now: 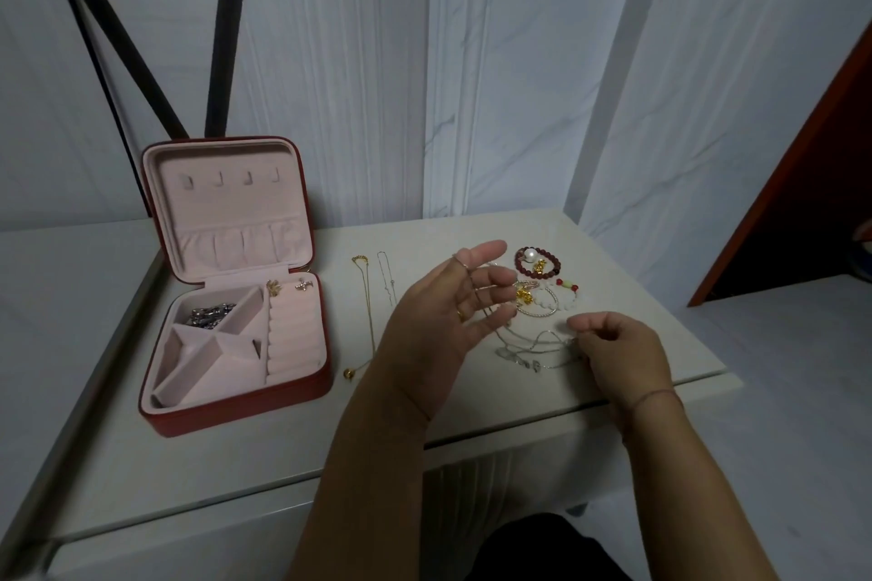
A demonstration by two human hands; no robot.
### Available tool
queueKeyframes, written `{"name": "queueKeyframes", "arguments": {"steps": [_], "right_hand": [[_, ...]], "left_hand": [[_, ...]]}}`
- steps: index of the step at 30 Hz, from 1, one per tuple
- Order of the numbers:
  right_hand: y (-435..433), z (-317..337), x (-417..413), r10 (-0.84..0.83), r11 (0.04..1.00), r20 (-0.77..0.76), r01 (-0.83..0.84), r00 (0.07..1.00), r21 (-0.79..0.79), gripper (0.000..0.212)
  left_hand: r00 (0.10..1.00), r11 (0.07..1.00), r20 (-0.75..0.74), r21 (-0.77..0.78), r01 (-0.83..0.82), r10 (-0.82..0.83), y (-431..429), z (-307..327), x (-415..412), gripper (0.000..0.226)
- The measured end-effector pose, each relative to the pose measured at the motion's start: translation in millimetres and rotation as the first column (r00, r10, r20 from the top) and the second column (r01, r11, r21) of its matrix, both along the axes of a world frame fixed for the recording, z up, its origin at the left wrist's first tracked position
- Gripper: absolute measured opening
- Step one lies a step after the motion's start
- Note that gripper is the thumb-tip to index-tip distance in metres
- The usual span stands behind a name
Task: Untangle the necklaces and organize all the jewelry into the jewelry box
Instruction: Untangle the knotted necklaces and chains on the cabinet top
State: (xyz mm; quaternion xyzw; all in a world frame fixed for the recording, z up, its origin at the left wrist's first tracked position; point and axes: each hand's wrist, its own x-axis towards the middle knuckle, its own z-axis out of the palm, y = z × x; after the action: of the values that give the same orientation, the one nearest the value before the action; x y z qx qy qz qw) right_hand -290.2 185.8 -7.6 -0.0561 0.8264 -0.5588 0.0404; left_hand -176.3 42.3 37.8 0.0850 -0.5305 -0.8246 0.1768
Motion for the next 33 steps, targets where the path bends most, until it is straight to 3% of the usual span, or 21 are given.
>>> {"name": "queueKeyframes", "arguments": {"steps": [4, 8, 12, 25, 33], "right_hand": [[-3.4, 10.3, 6.6, 0.064, 0.995, -0.132, -0.052, 0.989, 0.089, 0.020], [-9.6, 42.2, 33.4, 0.275, 0.941, -0.232, -0.311, 0.933, -0.137, 0.010], [-19.9, 51.8, 49.8, 0.496, 0.857, -0.246, -0.515, 0.833, -0.014, 0.005], [-17.1, 35.3, 39.1, 0.525, 0.846, -0.148, -0.532, 0.838, -0.015, 0.013], [-16.1, 35.5, 40.1, 0.531, 0.832, -0.028, -0.528, 0.847, -0.169, 0.017]], "left_hand": [[0.999, 0.999, 0.030, -0.019, 0.035, -0.035, 3.5, -0.4, -3.3, 0.033], [0.998, 0.996, 0.061, -0.084, 0.020, -0.015, 6.8, -3.3, -4.7, 0.027], [0.995, 0.993, 0.100, -0.113, 0.021, -0.009, 10.8, -4.7, -5.6, 0.030], [0.959, 0.997, 0.278, -0.038, 0.061, -0.048, 0.1, -9.2, -2.2, 0.022], [0.946, 0.999, 0.324, 0.035, 0.010, -0.021, -2.3, -6.4, -2.6, 0.021]]}}
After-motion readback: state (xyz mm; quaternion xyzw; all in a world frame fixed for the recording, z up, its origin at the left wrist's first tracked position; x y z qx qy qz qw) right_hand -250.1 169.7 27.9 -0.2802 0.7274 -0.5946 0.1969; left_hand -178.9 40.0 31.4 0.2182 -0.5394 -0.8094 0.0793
